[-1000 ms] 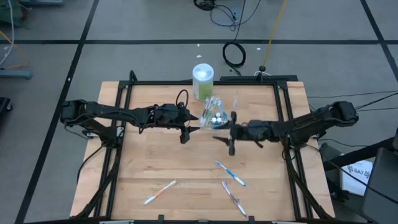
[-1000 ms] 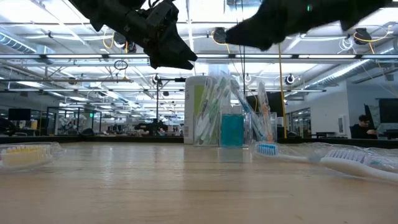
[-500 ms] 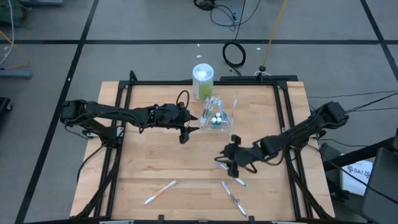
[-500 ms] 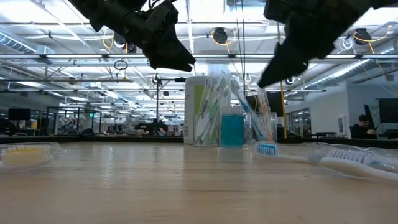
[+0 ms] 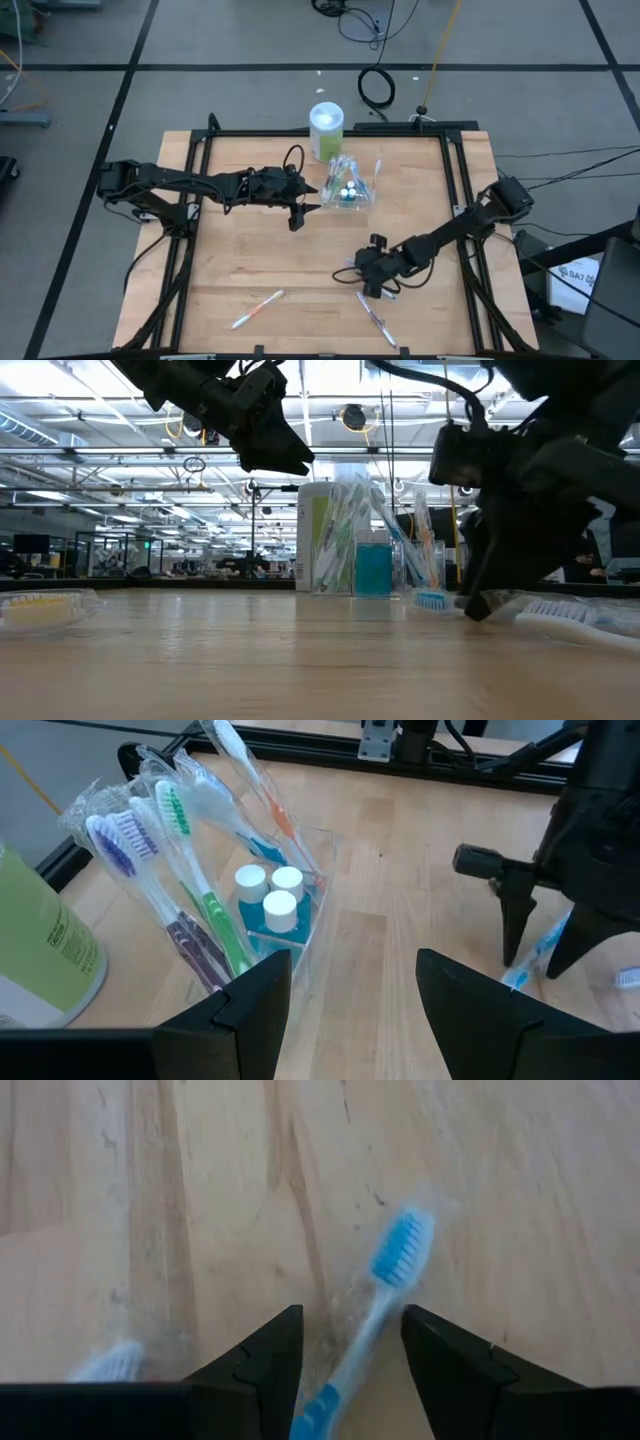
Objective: Pick & Place toothbrushing station
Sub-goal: Put the blue toothbrush into the transparent organizer
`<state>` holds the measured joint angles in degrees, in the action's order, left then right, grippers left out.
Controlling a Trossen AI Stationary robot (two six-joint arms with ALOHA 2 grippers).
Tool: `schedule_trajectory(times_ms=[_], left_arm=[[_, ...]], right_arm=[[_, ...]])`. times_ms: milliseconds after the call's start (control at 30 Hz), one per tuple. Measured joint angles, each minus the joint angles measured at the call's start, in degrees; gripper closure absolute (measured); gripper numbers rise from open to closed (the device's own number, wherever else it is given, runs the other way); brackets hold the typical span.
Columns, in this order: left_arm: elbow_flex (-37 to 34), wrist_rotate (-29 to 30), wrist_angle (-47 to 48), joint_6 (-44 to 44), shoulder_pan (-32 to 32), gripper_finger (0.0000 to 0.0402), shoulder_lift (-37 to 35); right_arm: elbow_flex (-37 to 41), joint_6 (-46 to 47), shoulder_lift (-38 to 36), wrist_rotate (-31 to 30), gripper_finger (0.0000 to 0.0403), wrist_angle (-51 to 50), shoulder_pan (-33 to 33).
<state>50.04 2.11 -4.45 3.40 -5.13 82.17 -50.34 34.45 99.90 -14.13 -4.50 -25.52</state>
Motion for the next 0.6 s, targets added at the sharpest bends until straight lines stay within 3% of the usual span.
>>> schedule_trajectory(times_ms=[267, 600], left_arm=[[0.0, -0.59, -0.02, 0.37, 0.0, 0.0179, 0.0], [0.0, -0.61, 1.23, 1.09, 1.92, 0.0179, 0.0]], right_arm=[[-0.12, -4.74, 0.83, 0.41, 0.0249, 0.26, 0.99], [-0.07, -6.44, 0.87, 0.56, 0.0339, -3.04, 2.33]])
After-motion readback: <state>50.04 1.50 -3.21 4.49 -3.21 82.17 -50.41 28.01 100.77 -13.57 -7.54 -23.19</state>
